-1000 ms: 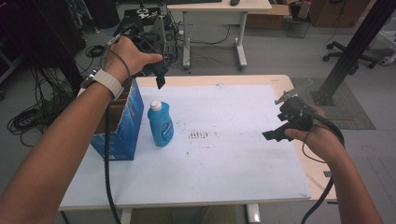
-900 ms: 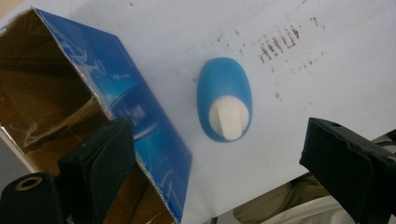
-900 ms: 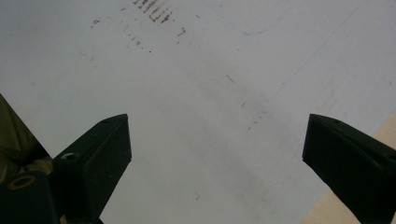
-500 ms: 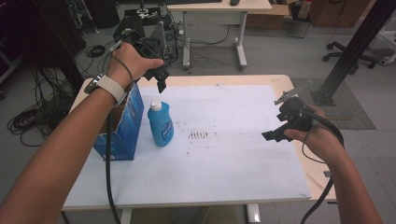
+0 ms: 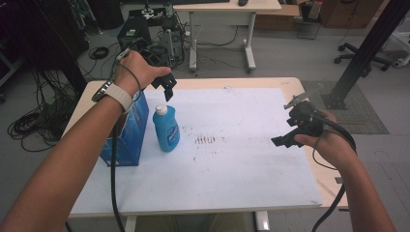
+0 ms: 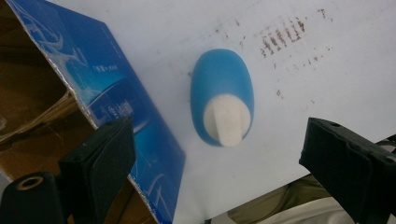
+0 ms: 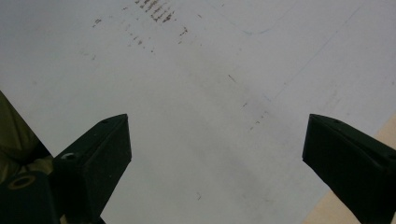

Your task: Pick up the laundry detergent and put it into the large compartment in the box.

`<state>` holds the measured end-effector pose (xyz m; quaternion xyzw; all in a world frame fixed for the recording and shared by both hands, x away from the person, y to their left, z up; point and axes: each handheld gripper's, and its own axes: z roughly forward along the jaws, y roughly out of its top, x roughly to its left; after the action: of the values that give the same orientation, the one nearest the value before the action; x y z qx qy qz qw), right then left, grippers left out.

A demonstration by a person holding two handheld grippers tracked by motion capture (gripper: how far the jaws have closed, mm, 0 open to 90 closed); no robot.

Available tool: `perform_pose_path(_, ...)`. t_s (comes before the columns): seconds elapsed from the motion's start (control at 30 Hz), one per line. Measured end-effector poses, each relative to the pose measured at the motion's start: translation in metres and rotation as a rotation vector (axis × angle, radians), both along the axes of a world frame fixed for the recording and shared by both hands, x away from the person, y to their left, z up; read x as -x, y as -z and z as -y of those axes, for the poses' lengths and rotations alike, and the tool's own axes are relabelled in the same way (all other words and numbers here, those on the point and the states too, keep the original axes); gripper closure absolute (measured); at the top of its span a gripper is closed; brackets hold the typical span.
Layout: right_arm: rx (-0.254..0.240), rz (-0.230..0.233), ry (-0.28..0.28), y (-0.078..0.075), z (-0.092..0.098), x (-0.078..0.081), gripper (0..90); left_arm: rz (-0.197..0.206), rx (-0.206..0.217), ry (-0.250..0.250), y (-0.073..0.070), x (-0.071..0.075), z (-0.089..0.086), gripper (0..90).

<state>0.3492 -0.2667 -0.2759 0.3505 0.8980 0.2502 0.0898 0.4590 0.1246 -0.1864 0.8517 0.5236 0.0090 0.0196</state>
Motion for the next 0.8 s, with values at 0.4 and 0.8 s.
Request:
perform_pose_path(0.4,-0.003,-0.001,-0.002,0.002,-0.002,-0.001,8.2,-0.006,0.004,-0.008,0.014,0.0,-0.001,10.4)
perform_pose_path(0.8,-0.002,-0.005,-0.006,0.004,-0.002,-0.002,8.2,-0.009,0.004,-0.024,0.027,0.0,0.001,10.4)
